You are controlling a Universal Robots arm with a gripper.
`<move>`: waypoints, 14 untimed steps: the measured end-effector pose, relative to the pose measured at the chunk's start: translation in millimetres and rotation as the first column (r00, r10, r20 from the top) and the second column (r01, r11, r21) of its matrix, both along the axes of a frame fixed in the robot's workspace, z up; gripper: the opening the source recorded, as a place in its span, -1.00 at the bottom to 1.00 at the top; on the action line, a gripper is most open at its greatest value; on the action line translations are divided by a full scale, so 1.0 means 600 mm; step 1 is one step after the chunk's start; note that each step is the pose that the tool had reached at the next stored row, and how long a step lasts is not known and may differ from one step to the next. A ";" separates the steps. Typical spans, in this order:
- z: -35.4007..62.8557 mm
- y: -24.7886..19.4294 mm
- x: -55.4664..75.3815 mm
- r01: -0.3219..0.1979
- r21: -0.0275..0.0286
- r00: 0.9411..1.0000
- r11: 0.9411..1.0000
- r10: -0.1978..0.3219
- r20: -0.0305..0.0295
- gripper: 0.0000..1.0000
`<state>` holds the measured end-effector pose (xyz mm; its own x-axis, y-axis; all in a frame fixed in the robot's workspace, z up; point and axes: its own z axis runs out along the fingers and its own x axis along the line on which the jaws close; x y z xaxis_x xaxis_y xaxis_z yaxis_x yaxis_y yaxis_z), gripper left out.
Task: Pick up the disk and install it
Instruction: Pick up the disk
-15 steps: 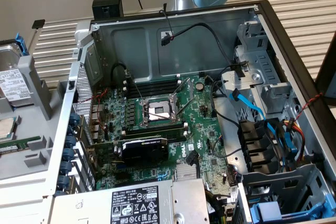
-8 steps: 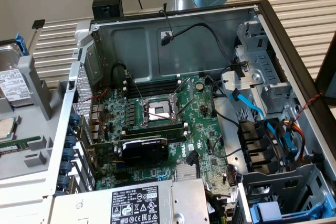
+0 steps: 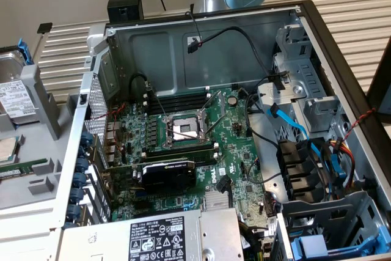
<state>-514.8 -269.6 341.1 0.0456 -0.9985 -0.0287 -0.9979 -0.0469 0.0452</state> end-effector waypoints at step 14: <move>-0.037 0.0001 -0.001 0.000 0.001 1.000 1.000 0.000 0.000 0.20</move>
